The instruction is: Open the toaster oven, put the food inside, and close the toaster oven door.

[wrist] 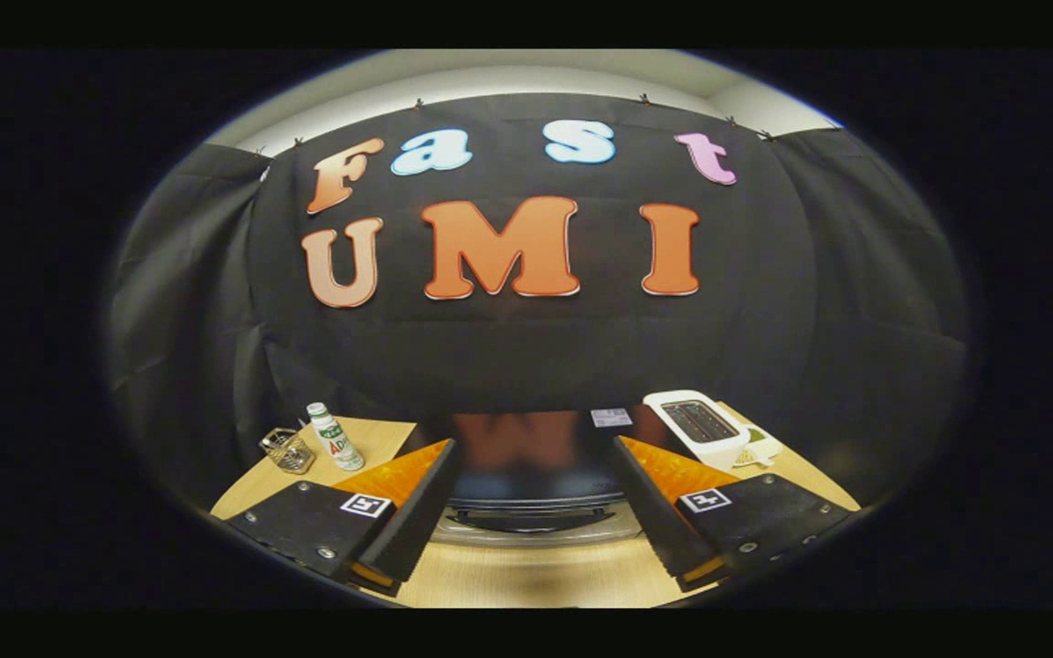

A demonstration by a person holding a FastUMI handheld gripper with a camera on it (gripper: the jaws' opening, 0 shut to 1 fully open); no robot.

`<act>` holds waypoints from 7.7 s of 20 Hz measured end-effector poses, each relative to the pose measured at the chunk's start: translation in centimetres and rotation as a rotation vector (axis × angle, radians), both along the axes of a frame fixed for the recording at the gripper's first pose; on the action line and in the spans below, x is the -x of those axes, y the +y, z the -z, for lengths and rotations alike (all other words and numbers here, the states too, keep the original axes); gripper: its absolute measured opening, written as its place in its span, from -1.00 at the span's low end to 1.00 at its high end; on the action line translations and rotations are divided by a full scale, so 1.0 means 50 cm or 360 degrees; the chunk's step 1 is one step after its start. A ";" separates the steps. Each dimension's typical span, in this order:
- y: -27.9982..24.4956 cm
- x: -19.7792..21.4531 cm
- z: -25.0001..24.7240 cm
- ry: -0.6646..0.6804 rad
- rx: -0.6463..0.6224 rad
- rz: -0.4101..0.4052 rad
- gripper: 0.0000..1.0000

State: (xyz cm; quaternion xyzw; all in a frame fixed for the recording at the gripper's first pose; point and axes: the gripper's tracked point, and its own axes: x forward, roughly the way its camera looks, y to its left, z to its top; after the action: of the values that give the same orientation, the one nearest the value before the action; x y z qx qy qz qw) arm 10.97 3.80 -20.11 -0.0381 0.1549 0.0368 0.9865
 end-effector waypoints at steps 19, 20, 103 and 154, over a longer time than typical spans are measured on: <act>-0.013 0.000 0.183 0.0359 0.0091 0.0012 0.98; -0.014 0.002 0.185 0.0375 0.0093 0.0013 0.98; -0.038 0.320 0.349 0.0764 0.0199 -0.0075 0.12; -0.081 0.205 0.358 0.0599 -0.0064 0.0093 0.97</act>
State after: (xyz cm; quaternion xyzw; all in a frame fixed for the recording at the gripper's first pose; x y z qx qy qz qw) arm 0.72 -0.25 -37.99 -0.0062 0.3369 0.0178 0.9414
